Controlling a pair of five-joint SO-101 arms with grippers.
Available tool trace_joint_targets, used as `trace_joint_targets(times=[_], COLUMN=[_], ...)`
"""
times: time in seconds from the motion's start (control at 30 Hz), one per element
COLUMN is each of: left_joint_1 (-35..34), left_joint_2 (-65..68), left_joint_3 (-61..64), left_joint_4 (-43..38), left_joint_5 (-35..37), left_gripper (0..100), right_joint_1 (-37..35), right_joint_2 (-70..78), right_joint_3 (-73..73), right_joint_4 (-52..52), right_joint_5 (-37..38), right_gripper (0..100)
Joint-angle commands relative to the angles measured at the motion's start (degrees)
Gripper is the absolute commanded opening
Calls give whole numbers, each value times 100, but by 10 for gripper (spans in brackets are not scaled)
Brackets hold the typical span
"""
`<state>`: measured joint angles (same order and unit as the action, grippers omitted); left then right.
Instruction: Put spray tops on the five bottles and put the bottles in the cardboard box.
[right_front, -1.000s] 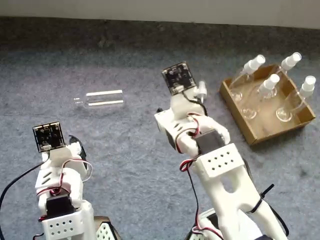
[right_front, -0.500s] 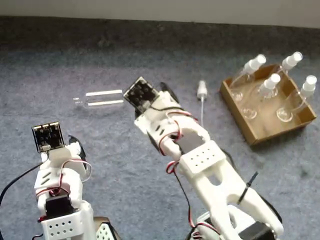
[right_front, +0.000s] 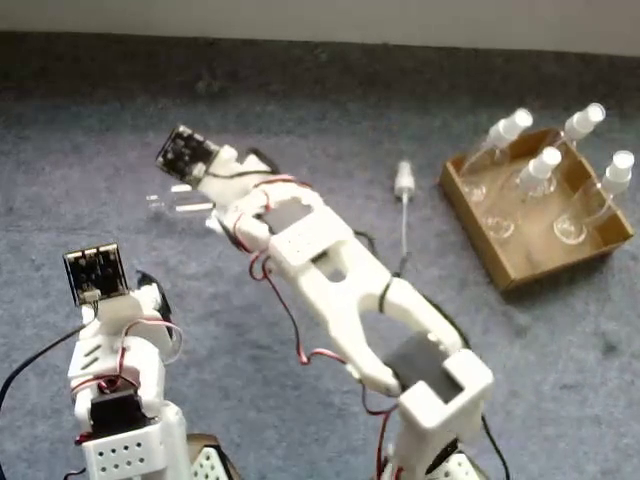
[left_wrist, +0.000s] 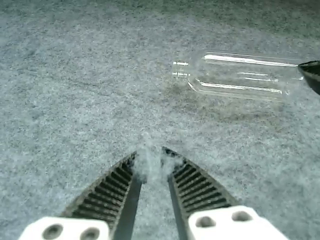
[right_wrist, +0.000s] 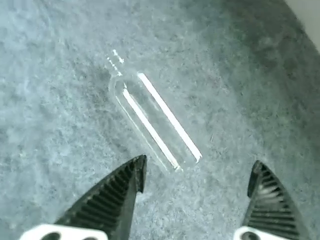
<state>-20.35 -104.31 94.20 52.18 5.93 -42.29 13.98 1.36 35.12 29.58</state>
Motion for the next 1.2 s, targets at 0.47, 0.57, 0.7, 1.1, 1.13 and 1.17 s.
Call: trace_joint_targets(times=[0.47, 0.57, 0.7, 1.1, 1.13, 1.17], left_joint_1=[-66, -66, -57, -31, -31, -31], left_joint_2=[-57, -57, -57, -57, -57, -57], left_joint_3=[-136, -127, -127, 4, 4, 4], left_joint_4=[-79, -79, -79, -123, -123, -123], left_joint_5=[-62, -70, -70, -79, -79, -79], left_gripper=[7, 7, 7, 7, 7, 7], right_joint_1=[-321, -198, 31, 259, 295, 347], right_joint_2=[4637, 5244, 5824, 5938, 5938, 5938], right_joint_3=[-6738, -7371, -7908, -8576, -8778, -9033], right_joint_4=[2404, 2431, 2431, 4040, 4286, 4567], right_joint_5=[1319, 1319, 1301, 1292, 1292, 1292], right_gripper=[285, 285, 238, 24, 24, 24])
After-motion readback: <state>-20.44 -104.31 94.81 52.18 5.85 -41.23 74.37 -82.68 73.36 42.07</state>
